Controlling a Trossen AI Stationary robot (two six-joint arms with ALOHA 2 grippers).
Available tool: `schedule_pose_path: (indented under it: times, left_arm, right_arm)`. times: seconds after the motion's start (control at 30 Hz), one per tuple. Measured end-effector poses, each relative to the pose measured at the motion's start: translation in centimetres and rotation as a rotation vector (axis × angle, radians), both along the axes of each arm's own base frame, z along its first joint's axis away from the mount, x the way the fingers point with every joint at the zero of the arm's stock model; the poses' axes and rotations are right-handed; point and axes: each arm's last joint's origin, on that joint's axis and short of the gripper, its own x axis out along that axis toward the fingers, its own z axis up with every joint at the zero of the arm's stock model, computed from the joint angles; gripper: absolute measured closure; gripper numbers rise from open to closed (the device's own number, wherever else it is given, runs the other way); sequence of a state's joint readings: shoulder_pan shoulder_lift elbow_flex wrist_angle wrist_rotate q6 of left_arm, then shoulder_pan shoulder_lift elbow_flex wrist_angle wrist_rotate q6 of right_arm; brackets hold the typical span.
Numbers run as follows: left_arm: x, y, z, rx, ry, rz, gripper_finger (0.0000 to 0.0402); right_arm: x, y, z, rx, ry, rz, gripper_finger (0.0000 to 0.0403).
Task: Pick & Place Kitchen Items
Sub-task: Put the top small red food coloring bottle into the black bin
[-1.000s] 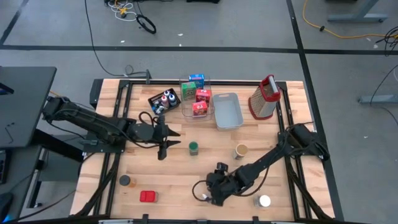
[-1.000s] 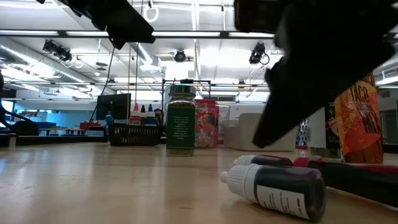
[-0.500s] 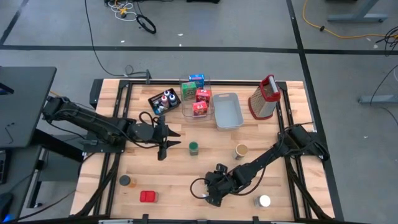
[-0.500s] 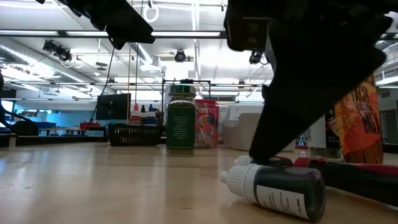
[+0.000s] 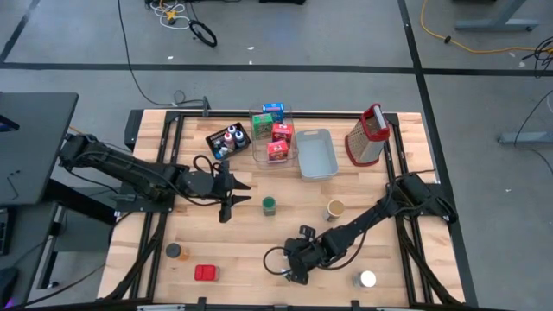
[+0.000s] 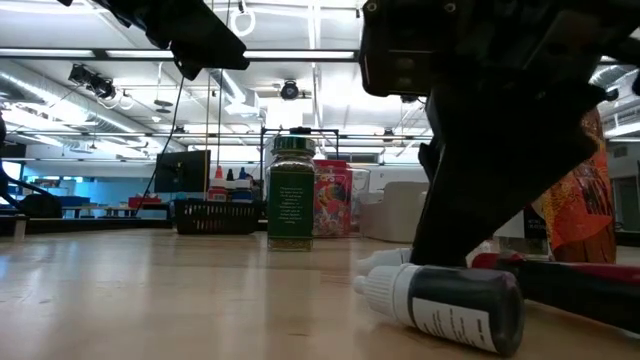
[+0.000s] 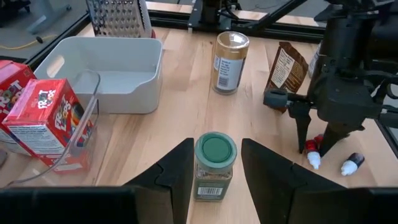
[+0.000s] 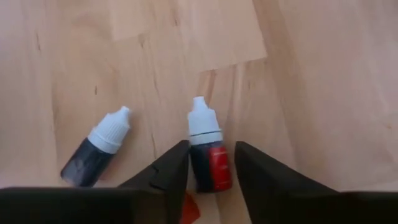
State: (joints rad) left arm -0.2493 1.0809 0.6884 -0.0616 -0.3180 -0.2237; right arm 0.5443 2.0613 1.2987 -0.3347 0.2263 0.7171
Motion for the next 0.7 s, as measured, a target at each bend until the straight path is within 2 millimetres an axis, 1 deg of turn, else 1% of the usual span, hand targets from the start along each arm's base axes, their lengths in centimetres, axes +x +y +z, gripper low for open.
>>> schedule_pose_path:
  times: [0.13, 0.27, 0.5, 0.6, 0.7]
  left_arm:
    - [0.0, 0.0, 0.0, 0.000, 0.000, 0.001, 0.0259]
    - [0.0, 0.0, 0.0, 0.000, -0.001, 0.002, 0.0259]
    - [0.0, 0.0, 0.0, 0.000, -0.001, 0.002, 0.0259]
    - [0.0, 0.0, 0.0, -0.002, -0.001, 0.003, 0.0259]
    - [0.0, 0.0, -0.2, -0.040, -0.001, 0.014, 0.0259]
  right_arm:
    - [0.4, -0.3, 0.0, -0.027, -0.028, 0.024, 0.0296]
    - [1.0, -0.7, 0.1, -0.057, -0.069, 0.055, 0.0315]
    - [1.7, -1.5, 0.3, -0.114, -0.113, 0.073, 0.0314]
    - [2.1, -1.7, 1.2, -0.145, -0.180, 0.090, 0.0313]
    - [2.6, -2.2, 2.4, -0.179, -0.250, 0.088, 0.0313]
